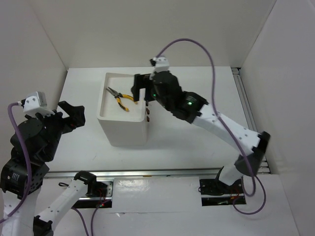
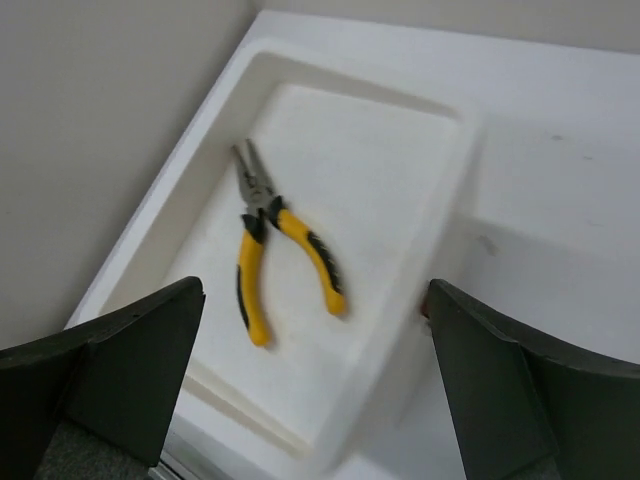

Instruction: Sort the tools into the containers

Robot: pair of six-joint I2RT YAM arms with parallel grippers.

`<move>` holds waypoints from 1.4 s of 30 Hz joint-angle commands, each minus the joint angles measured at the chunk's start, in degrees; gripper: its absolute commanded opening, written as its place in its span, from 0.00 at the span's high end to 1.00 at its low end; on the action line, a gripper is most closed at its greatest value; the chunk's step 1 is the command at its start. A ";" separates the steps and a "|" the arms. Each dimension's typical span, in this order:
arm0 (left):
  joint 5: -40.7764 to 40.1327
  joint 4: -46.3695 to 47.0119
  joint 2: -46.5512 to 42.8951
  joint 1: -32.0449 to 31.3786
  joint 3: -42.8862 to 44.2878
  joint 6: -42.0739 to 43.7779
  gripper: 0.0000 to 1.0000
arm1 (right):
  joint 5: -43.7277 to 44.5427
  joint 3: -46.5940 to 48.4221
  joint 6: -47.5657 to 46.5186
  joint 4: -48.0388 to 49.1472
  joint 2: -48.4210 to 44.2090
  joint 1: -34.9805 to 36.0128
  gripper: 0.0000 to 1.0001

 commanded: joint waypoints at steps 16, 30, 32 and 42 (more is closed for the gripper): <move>8.80 1.87 0.36 -0.15 -3.97 -0.75 0.00 | 36.46 -20.38 8.41 -26.28 -43.04 0.32 0.00; 7.75 2.39 1.05 -0.15 -3.44 1.09 0.00 | 38.58 -21.61 8.41 -26.20 -42.43 0.32 0.00; 6.53 1.87 2.72 -0.15 -2.74 1.98 0.00 | 39.46 -22.14 6.05 -26.20 -42.43 0.32 0.00; -4.72 -3.93 7.20 -0.15 5.76 1.11 0.00 | 46.66 -14.59 9.37 -41.30 -40.41 0.32 0.00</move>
